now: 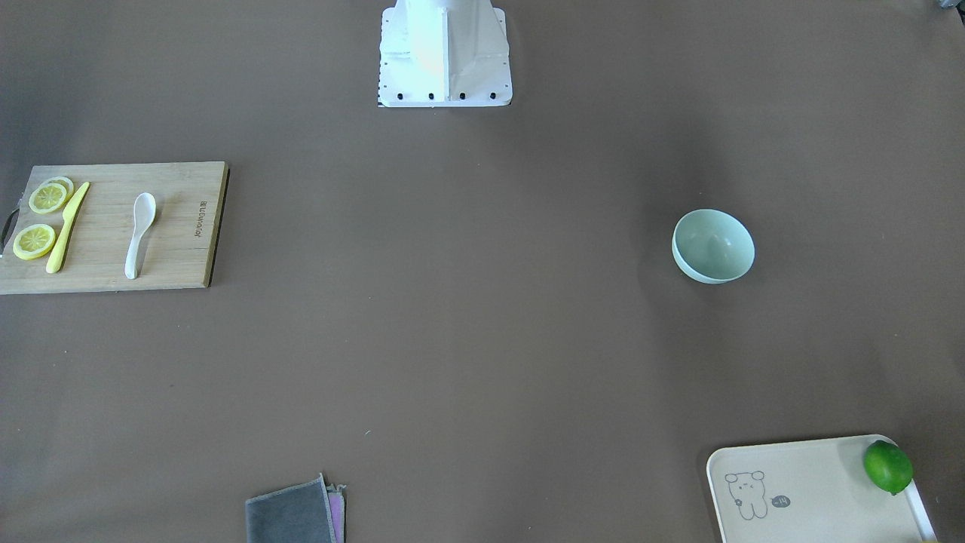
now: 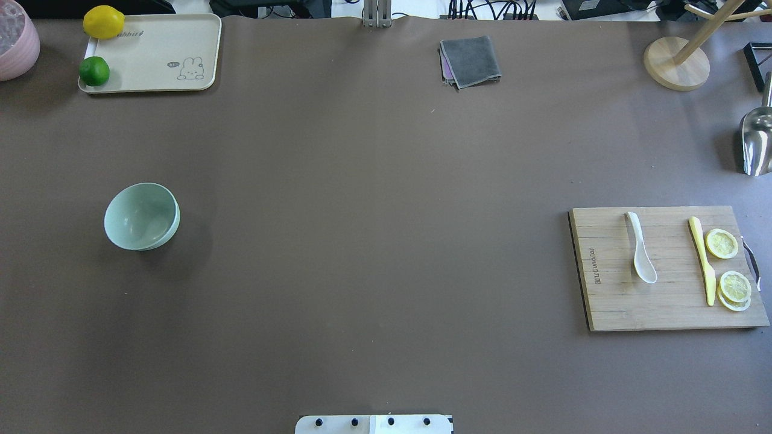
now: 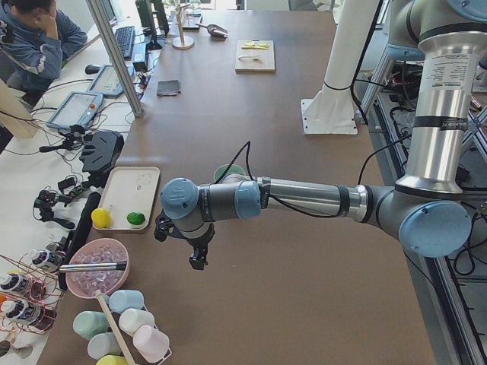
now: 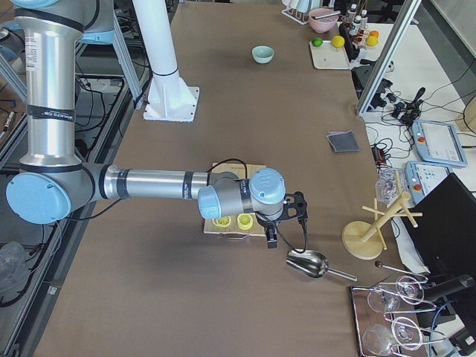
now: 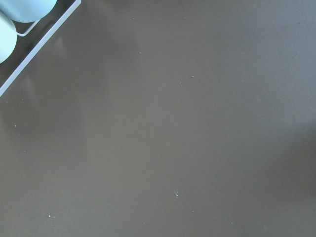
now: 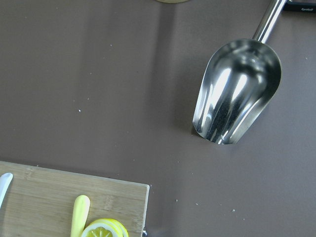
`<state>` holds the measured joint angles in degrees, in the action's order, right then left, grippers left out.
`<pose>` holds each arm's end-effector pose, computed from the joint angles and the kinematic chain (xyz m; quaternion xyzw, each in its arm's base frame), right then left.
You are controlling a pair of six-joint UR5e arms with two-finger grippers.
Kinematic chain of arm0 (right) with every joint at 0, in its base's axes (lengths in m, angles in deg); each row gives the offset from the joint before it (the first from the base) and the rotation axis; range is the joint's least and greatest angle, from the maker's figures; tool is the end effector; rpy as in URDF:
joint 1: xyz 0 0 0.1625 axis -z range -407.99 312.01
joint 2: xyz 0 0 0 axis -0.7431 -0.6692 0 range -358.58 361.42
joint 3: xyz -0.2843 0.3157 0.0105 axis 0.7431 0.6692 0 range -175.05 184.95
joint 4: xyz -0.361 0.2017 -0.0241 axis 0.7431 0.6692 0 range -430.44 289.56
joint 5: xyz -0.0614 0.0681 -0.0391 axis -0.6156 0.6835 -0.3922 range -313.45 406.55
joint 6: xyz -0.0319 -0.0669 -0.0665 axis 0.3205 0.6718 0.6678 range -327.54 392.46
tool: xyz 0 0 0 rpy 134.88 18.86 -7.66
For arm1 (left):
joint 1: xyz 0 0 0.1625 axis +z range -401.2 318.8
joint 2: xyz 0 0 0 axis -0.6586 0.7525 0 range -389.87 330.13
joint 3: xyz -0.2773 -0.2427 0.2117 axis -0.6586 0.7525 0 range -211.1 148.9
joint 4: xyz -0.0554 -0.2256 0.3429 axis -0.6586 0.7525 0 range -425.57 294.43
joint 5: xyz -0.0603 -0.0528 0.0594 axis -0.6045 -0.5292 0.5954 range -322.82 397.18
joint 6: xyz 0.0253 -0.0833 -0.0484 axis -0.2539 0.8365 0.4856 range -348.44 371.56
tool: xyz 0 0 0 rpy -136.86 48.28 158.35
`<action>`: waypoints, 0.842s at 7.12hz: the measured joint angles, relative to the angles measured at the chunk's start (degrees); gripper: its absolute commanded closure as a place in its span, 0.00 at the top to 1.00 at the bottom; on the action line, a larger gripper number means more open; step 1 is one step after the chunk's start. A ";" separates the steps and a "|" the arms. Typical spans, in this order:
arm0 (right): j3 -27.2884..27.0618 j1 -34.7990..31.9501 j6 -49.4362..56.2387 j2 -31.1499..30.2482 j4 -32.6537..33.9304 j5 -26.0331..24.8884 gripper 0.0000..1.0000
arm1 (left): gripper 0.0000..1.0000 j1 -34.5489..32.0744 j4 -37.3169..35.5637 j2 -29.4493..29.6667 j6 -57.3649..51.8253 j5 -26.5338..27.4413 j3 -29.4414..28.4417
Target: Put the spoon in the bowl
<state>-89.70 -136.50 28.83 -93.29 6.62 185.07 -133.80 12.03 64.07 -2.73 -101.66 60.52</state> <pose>0.0465 -0.4706 0.6286 0.0839 -0.4125 -0.0291 0.9066 -0.0815 -0.5076 0.6254 0.0070 0.4162 0.0679 0.9067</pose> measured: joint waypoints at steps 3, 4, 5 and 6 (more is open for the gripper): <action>-0.32 0.84 0.00 -0.67 0.20 -3.04 1.00 | 0.98 -0.04 0.12 0.15 0.15 0.28 0.56; -0.26 1.66 -0.08 -0.42 0.25 -3.25 1.00 | 0.98 -0.12 0.11 0.11 0.17 0.31 0.48; -0.21 2.21 -0.29 -0.22 0.28 -3.31 1.00 | 0.98 -0.21 0.10 -0.03 0.16 0.32 0.41; -0.17 2.53 -0.55 -0.11 0.28 -3.33 1.00 | 0.98 -0.34 0.11 -0.25 0.15 0.31 0.20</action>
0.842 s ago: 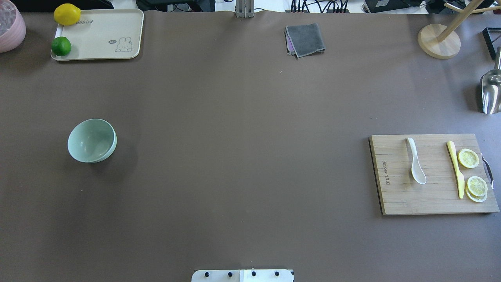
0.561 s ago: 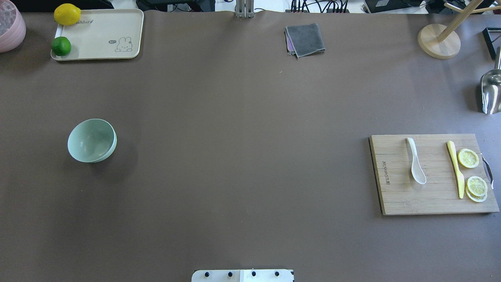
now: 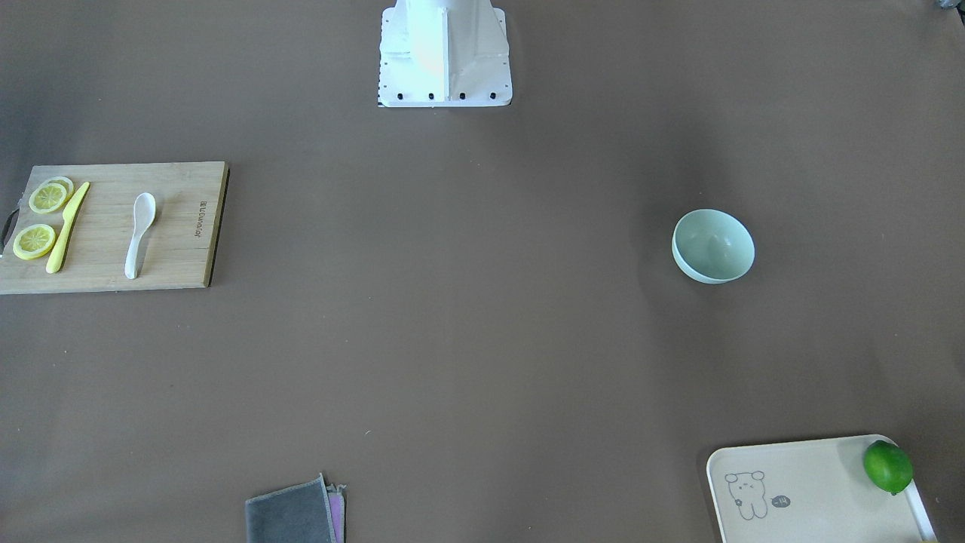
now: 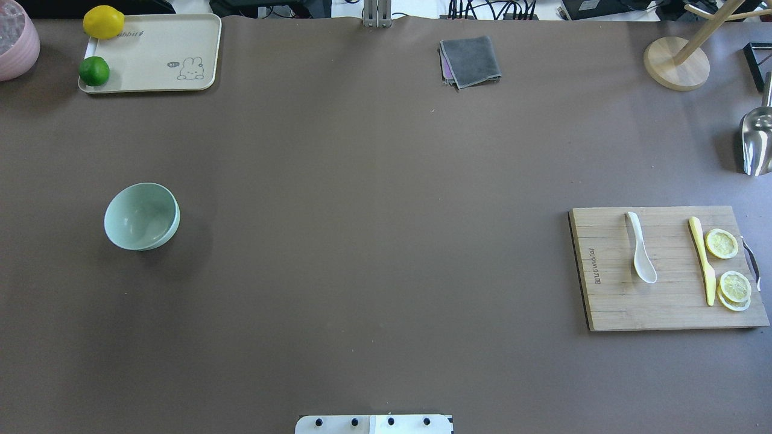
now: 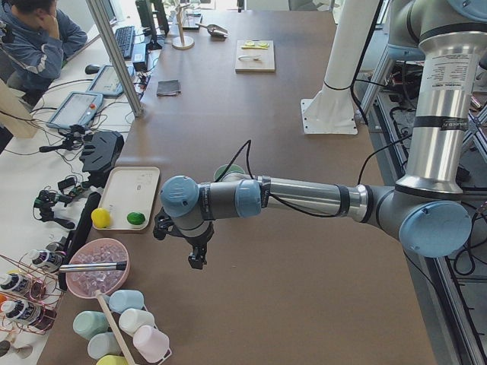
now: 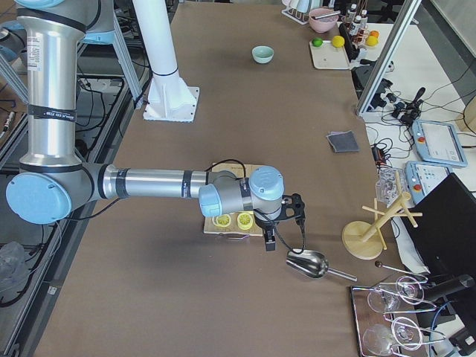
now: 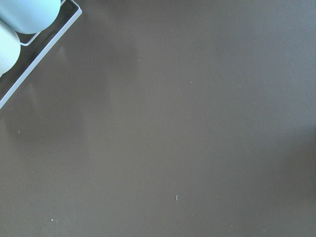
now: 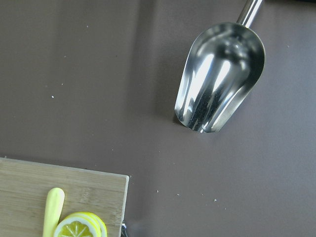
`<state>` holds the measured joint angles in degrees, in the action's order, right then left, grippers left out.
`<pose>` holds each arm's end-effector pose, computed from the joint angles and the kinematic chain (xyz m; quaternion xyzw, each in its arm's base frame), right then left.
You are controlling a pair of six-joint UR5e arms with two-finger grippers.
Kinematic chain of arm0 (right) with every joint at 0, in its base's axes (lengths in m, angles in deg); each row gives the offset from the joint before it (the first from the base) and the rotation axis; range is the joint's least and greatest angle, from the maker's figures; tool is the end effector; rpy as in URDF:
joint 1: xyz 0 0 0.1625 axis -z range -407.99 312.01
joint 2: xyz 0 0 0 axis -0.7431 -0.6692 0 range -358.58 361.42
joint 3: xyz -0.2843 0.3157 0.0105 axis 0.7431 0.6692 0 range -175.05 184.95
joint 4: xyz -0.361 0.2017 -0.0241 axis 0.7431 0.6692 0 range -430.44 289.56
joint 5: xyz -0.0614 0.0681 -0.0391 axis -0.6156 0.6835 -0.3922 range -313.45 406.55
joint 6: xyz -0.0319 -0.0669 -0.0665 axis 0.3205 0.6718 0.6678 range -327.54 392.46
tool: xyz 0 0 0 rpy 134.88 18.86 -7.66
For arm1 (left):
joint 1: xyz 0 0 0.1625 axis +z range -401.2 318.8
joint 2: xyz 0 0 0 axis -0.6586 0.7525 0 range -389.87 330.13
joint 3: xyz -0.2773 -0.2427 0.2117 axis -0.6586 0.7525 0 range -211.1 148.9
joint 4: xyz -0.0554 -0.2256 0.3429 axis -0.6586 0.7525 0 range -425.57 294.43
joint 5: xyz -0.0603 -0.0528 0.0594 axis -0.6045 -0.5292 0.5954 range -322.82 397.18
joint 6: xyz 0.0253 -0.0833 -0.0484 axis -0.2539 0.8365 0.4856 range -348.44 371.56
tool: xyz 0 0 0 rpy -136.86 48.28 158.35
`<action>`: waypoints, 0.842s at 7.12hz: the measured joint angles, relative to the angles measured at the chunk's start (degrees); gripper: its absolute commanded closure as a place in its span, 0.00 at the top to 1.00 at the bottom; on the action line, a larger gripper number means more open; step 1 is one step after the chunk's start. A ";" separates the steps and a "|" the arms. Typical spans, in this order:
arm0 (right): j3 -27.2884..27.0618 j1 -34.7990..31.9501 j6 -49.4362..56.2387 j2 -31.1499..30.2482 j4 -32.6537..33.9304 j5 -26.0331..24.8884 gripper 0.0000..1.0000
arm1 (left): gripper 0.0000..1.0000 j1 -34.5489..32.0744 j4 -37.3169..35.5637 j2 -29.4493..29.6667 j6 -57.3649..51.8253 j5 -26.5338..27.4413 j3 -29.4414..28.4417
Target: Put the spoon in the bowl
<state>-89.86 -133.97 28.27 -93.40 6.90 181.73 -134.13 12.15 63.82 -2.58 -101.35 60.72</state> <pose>0.0296 -0.4724 0.6327 0.0741 -0.3881 -0.0409 0.9177 -0.0846 -0.5053 0.6262 0.0077 0.4137 0.0647 0.9081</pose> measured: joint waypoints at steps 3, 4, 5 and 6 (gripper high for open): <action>-0.18 0.27 -0.20 0.05 -0.01 0.01 1.00 | 0.98 -0.35 0.20 -0.36 -0.17 -0.06 -0.99; -0.30 0.32 -0.21 0.02 -0.05 0.12 1.00 | 0.98 -0.37 0.50 -0.38 -0.34 -0.05 -1.02; -0.39 0.35 -0.21 -0.01 -0.07 0.18 1.00 | 0.98 -0.43 1.43 -0.45 -0.41 0.01 -1.13; -0.37 0.40 -0.19 0.00 -0.08 0.11 1.00 | 0.98 -0.46 2.49 -0.56 -0.35 0.07 -1.43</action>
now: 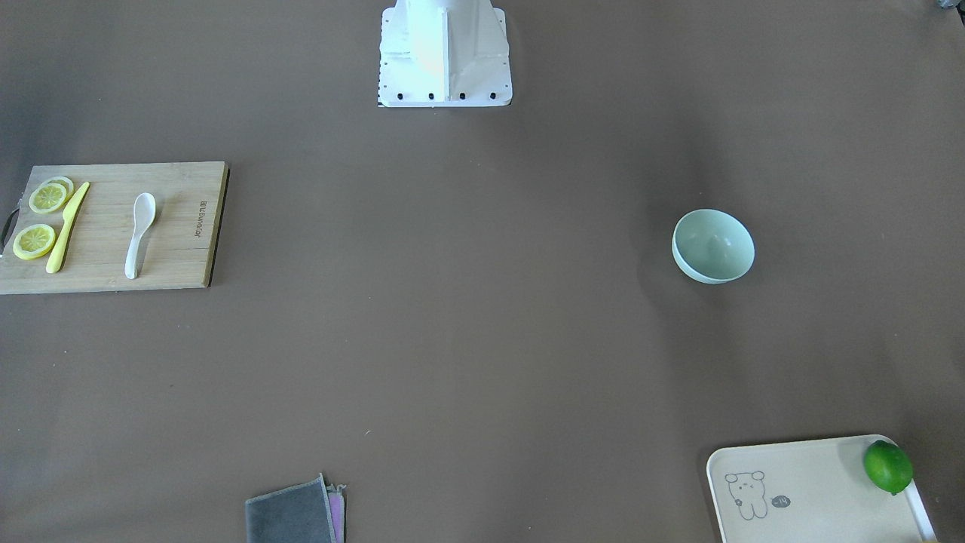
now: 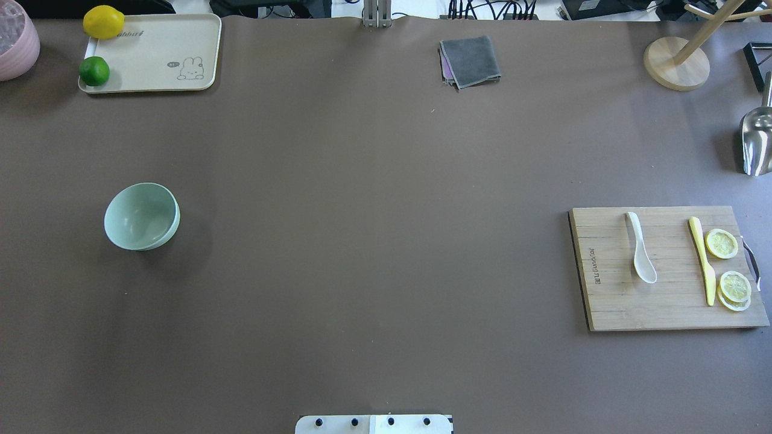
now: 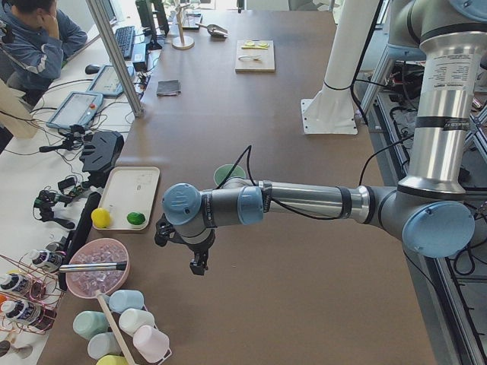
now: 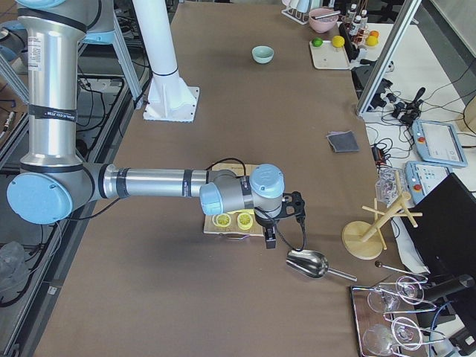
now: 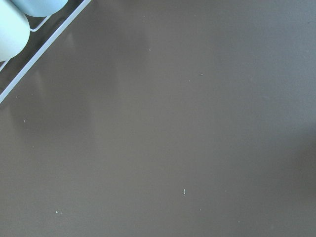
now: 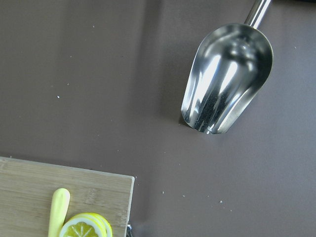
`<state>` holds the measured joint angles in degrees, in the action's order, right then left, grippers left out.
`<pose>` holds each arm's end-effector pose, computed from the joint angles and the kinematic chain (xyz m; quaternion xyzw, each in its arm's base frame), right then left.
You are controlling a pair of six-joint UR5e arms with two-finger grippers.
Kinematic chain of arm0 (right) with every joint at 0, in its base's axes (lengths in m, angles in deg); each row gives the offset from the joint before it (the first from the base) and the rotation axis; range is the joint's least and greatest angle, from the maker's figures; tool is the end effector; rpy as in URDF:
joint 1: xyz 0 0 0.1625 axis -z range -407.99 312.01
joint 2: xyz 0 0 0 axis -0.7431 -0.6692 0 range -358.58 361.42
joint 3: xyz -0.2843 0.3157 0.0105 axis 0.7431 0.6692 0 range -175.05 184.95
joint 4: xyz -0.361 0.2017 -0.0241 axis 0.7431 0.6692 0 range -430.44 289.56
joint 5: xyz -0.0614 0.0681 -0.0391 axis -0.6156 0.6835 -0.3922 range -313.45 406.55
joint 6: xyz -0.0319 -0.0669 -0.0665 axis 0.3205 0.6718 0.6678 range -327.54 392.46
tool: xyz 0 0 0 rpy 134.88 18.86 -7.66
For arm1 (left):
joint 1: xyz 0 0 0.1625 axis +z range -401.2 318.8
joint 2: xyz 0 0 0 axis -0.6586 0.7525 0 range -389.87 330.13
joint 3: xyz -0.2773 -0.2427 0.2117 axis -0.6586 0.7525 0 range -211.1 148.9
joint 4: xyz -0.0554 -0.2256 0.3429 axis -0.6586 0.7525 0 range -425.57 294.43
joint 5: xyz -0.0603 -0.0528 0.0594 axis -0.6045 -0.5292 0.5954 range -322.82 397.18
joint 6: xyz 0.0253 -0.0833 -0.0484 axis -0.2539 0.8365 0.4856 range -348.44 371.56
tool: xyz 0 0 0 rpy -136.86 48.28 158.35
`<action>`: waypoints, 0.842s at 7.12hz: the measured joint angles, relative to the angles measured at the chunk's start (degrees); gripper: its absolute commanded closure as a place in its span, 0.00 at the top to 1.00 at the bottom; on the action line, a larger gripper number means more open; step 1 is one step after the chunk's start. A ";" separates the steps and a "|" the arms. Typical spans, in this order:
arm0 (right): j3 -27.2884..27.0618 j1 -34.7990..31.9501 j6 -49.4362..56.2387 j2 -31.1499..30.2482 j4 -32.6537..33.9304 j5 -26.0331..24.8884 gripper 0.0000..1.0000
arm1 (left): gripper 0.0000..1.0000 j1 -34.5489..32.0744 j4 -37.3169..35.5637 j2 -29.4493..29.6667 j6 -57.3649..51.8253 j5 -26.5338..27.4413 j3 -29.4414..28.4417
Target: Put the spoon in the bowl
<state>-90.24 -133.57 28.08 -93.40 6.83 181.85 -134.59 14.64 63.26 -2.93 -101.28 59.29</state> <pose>0.0261 -0.4729 0.6291 0.0756 -0.3896 -0.0442 0.9168 -0.0886 -0.5022 0.6393 0.0145 0.4126 0.0656 0.9084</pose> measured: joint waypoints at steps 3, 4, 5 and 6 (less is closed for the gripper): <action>0.26 0.53 0.06 0.15 -0.14 0.04 1.00 | 0.98 0.01 0.79 -1.13 0.10 0.04 -0.97; 0.36 0.69 0.07 0.32 -0.15 0.09 1.00 | 0.98 0.03 0.88 -1.39 0.07 0.04 -1.03; 0.49 0.79 0.07 0.59 -0.12 0.03 1.00 | 0.98 0.03 1.01 -1.49 0.04 0.02 -0.94; 0.63 0.81 0.06 0.76 -0.08 0.05 1.00 | 0.98 -0.04 1.21 -1.44 0.04 0.00 -0.76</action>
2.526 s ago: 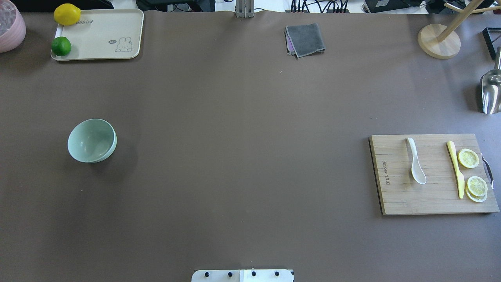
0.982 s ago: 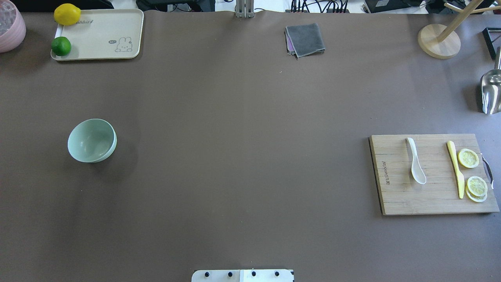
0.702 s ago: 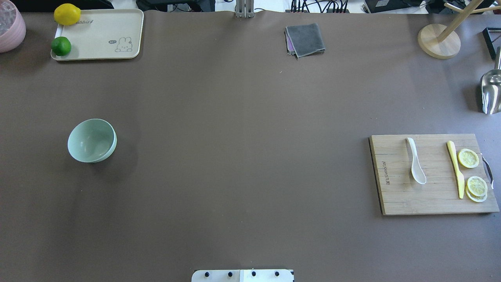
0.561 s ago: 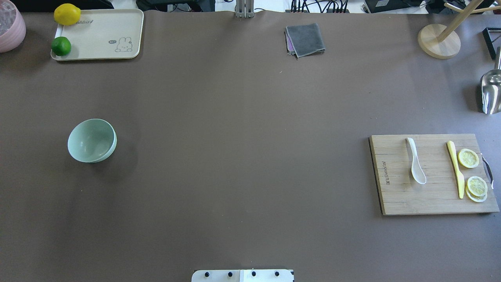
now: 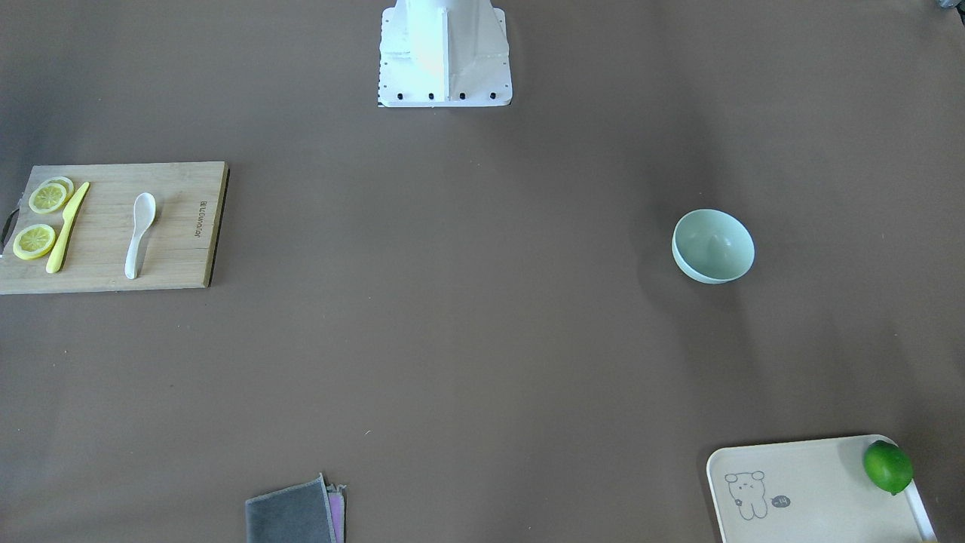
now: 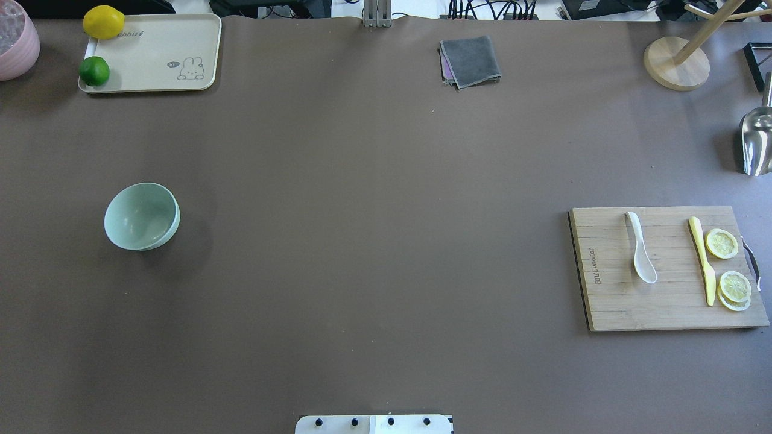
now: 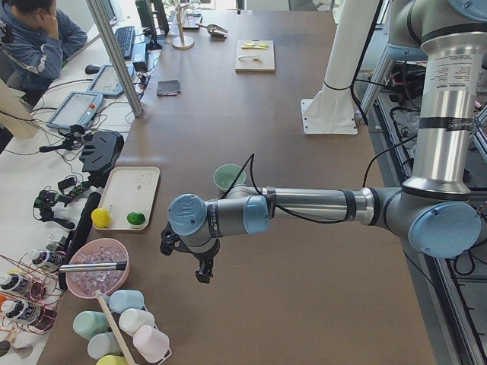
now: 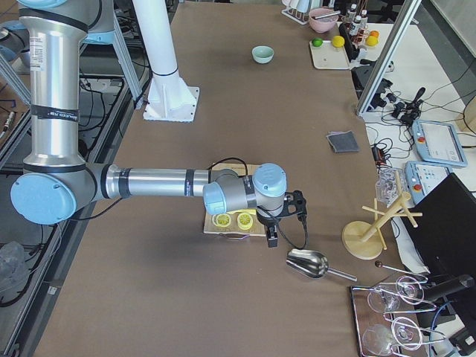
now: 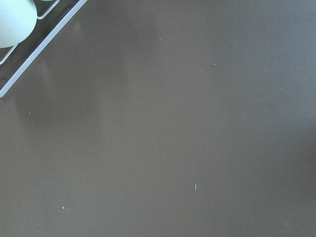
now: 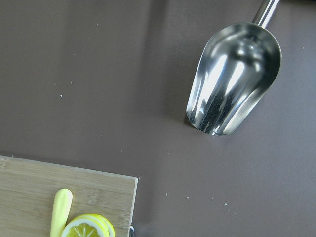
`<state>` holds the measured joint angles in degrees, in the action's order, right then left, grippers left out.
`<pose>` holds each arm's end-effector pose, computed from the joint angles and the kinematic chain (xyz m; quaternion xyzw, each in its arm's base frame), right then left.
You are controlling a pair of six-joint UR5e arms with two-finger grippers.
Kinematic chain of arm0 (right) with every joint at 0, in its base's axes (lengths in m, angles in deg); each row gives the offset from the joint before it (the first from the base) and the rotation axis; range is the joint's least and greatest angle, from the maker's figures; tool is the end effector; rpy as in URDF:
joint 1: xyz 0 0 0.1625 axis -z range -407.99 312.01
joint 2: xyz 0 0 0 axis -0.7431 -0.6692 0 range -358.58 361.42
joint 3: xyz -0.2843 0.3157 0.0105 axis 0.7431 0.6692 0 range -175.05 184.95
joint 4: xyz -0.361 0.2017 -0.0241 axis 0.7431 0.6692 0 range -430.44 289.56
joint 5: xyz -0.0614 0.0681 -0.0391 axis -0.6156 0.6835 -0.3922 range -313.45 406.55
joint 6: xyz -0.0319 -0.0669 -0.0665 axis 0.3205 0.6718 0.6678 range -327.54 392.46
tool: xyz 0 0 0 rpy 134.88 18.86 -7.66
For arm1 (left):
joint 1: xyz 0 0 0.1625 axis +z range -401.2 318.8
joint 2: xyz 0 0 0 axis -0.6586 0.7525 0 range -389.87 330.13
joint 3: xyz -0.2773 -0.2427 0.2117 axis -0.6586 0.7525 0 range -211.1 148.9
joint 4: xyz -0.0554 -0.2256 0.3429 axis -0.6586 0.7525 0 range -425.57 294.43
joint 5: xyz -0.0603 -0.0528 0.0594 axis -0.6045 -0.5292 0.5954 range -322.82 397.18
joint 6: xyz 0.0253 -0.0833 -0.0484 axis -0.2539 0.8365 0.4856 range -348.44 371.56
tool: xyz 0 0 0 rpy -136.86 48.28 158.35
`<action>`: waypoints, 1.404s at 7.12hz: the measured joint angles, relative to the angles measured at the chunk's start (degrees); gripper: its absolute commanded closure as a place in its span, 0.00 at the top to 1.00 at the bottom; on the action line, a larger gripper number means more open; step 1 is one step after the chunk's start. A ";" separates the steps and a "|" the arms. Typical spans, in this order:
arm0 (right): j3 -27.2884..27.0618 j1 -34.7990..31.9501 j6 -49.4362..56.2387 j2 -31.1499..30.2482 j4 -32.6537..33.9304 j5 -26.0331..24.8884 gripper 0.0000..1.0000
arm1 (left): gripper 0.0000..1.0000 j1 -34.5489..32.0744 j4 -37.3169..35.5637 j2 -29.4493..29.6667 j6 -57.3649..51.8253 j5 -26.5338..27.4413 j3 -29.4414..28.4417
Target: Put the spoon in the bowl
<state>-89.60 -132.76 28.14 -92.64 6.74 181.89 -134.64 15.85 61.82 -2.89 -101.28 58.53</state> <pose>0.0189 -0.4790 0.6283 0.0747 -0.3904 -0.0519 0.9161 -0.0884 -0.4908 0.6563 0.0067 0.4136 0.0614 0.9084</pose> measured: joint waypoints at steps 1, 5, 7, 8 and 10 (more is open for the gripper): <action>0.12 0.03 -0.04 0.06 0.04 0.16 1.00 | 0.98 -0.11 0.61 0.05 -0.01 0.00 0.14; 0.62 1.17 -0.07 0.33 -0.38 0.15 1.00 | 0.97 0.03 12.41 -1.55 3.95 -1.23 2.05; 2.20 3.03 -0.13 2.83 -1.02 0.49 1.00 | 0.97 4.49 16.93 -1.20 15.74 -3.08 6.99; 2.23 3.99 -0.17 3.72 -1.94 1.37 1.00 | 0.97 9.34 17.90 -0.15 23.25 -3.02 9.59; 1.42 6.88 -3.78 3.97 -6.51 3.31 1.00 | 0.98 19.13 21.31 1.88 33.11 1.19 11.22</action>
<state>-88.19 -125.88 24.36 -88.67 0.23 185.20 -115.51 37.16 63.70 30.22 -100.08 69.76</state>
